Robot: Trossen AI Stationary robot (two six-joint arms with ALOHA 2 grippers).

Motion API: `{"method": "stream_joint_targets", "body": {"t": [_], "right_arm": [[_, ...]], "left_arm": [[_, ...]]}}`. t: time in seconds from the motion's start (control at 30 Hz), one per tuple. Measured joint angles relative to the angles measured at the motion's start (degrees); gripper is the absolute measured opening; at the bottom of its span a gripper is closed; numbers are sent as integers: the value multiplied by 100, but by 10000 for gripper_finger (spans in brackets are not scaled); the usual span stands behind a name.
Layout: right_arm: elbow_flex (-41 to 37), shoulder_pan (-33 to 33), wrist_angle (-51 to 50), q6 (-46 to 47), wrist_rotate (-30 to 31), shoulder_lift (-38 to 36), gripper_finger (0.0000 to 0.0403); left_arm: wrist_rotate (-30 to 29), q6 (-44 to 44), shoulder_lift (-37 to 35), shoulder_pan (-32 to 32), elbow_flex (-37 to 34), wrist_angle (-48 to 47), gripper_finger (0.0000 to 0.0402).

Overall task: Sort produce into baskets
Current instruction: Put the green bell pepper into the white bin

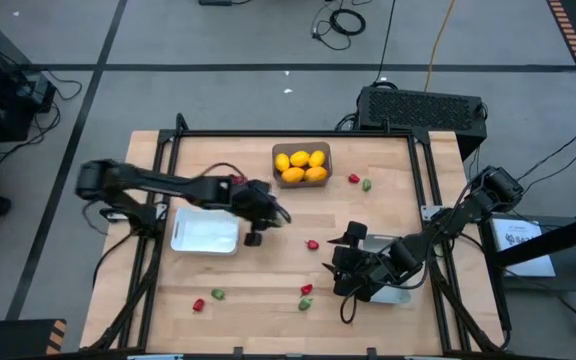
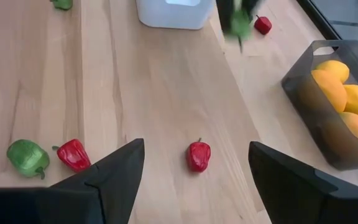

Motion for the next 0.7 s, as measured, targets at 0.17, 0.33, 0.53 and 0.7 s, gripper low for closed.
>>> {"method": "stream_joint_targets", "body": {"t": [0.17,0.33,0.53,0.7], "right_arm": [[0,0,37,4,-2,0,279],[0,0,87,-16,-2,0,279],[0,-47,129,-263,-2,0,279],[-1,-172,147,-453,-5,0,279]], "left_arm": [[0,-1145,-1139,-321,0,-1971,89],[-410,-2484,-1828,-677,0,-3331,89],[-923,-3309,-2003,-1068,-2,-4150,89],[-949,-3743,-1954,-1305,-4,-4383,89]]}}
